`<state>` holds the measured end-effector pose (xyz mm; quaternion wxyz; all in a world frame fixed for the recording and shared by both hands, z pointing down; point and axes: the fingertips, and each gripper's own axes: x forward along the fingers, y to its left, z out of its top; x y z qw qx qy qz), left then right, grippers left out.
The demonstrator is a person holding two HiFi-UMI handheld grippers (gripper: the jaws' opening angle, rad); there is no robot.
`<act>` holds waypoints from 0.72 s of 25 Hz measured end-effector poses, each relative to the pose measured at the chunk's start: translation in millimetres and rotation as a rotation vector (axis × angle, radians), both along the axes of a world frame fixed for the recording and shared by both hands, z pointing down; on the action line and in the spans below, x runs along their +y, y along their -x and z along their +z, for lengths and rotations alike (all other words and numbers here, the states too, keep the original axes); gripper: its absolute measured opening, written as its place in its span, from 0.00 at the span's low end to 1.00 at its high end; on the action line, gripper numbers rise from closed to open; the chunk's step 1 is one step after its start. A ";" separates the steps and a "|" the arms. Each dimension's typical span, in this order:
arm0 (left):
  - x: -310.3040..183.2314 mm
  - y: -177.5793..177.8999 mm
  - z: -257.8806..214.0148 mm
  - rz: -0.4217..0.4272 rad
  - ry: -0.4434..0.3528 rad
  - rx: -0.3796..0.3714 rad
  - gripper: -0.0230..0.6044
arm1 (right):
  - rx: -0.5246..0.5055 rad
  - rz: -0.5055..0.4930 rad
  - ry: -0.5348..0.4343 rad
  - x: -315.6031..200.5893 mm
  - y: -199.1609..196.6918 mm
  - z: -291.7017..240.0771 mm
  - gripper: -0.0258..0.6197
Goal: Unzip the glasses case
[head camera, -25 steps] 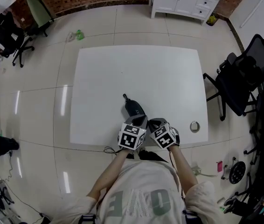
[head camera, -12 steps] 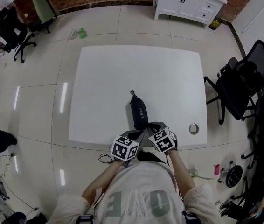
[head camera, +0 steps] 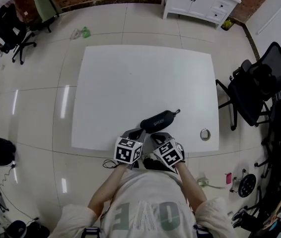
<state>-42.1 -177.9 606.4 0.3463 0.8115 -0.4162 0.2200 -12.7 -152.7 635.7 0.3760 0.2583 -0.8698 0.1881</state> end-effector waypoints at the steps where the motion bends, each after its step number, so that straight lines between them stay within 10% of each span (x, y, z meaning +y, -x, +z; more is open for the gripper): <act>1: -6.3 6.3 -1.0 -0.013 -0.012 -0.016 0.04 | -0.006 -0.002 0.003 2.1 6.3 -1.0 0.04; 7: -38.2 6.2 -38.0 0.013 -0.152 -0.047 0.04 | -0.001 0.034 0.027 8.2 23.9 4.6 0.04; 18: -36.3 -43.0 -27.2 0.169 -0.155 -0.035 0.04 | -0.032 0.062 0.059 7.4 22.1 8.5 0.04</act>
